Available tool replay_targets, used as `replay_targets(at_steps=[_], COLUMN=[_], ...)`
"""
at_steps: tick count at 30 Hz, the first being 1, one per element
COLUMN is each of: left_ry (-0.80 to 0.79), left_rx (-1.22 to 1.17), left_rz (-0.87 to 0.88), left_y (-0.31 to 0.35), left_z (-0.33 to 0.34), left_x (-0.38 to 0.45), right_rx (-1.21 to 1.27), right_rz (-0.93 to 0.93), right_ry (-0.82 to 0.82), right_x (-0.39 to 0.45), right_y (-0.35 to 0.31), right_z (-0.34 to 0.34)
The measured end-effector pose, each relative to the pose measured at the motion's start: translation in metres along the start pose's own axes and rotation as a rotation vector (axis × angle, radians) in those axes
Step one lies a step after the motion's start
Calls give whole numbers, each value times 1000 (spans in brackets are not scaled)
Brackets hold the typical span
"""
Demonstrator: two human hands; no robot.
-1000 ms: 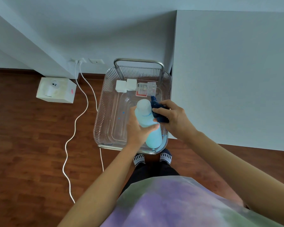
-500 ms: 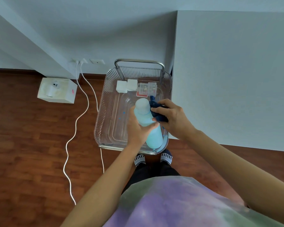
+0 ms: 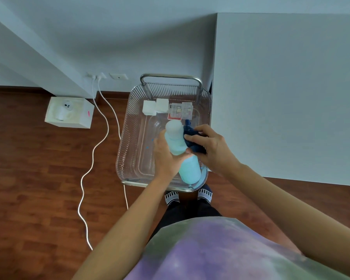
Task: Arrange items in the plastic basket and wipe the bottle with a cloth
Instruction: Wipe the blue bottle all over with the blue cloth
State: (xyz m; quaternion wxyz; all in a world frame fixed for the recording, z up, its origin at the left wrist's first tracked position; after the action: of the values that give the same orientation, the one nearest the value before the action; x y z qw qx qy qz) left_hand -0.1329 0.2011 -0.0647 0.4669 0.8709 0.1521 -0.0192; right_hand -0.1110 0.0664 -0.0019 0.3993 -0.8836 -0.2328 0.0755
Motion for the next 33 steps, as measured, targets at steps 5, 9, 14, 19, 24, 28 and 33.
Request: replay_targets(at_steps=[5, 9, 14, 19, 24, 28, 33], left_ry=[-140, -334, -426, -203, -257, -425, -176], left_rx=[-131, -305, -275, -155, -216, -223, -113], left_rz=[-65, -204, -110, -29, -114, -103, 33], left_y=[-13, -27, -3, 12, 1, -3, 19], left_z=[5, 13, 20, 11, 18, 25, 18], left_x=[10, 14, 21, 15, 11, 11, 4], right_rx=[87, 129, 35, -12, -35, -48, -72], right_rz=[57, 139, 68, 74, 71, 64, 83], right_ry=[0, -33, -20, 20, -19, 17, 66], right_x=[3, 3, 2, 2, 0, -1, -3], right_y=[4, 20, 12, 5, 1, 2, 4], right_z=[4, -3, -6, -3, -2, -5, -6])
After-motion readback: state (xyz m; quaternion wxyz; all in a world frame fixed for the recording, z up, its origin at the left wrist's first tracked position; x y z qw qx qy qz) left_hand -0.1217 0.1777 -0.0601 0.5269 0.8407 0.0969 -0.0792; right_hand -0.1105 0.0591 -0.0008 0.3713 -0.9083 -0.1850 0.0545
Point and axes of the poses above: each hand's wrist, its own x-axis towards the middle knuckle, its own z-axis out of the palm, y = z × x, the point moved 10 cm from there along x, towards the middle knuckle, and after that the axes turned 1 degree about -y, right-handed, at the moved point
